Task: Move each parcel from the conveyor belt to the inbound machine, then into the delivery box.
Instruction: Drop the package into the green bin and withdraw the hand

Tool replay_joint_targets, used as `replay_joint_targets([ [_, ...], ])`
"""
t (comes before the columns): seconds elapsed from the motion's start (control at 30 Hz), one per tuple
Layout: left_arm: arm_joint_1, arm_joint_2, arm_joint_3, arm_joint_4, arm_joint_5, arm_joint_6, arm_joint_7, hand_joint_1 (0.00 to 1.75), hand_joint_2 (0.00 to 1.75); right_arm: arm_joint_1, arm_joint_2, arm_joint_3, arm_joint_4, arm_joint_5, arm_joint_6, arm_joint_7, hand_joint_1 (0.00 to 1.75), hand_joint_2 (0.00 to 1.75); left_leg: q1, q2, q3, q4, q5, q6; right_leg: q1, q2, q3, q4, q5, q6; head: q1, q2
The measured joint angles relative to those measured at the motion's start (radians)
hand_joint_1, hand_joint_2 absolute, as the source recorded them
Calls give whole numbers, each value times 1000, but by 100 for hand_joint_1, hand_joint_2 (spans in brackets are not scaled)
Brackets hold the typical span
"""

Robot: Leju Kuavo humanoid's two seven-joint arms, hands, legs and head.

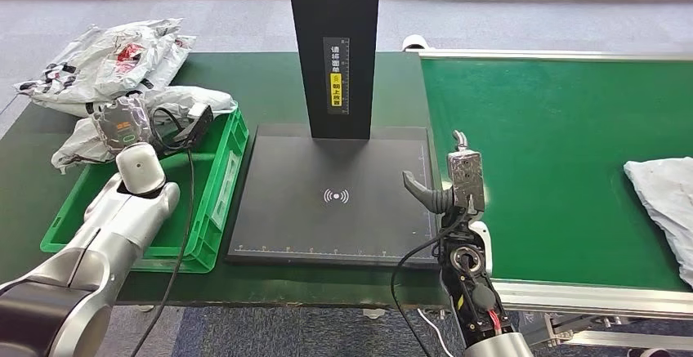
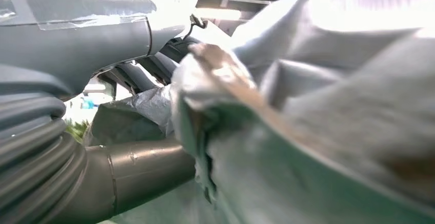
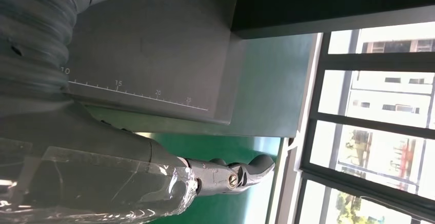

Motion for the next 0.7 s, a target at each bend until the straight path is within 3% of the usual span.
replay_joint_targets([
  [0.23, 3, 18, 42, 68, -1, -162, 16, 175, 175, -5, 0, 0, 13, 6, 5, 6, 0, 175, -1, 0, 0, 0, 0, 0, 0, 0, -1, 0, 0, 0, 0, 0],
  [0.37, 9, 18, 81, 84, 0, -164, -3, 0, 175, -5, -2, 0, 15, 10, 6, 14, 0, 175, 0, 1, 0, 0, 0, 0, 0, 0, -1, 0, 0, 0, 0, 0],
  [0.4, 10, 15, 94, 85, 3, -155, -20, 0, 175, -5, -2, 0, 15, 10, 6, 15, 0, 175, 0, 1, 0, 0, 0, 0, 0, 0, -1, 0, 0, 0, 0, 0],
  [0.53, 16, -9, 155, 86, 26, -66, -129, 0, 0, -5, -4, 0, 15, 14, -1, 27, 0, 175, 0, 0, 0, 0, 0, 0, 0, 0, -1, 0, 0, 0, 0, 0],
  [0.7, 16, -43, 242, 54, 119, 161, -314, 0, 0, 7, -8, -14, 2, 15, -1, 30, 0, 175, -1, 0, 0, 0, 0, 0, 0, 0, -1, 0, 0, 0, 0, 0],
])
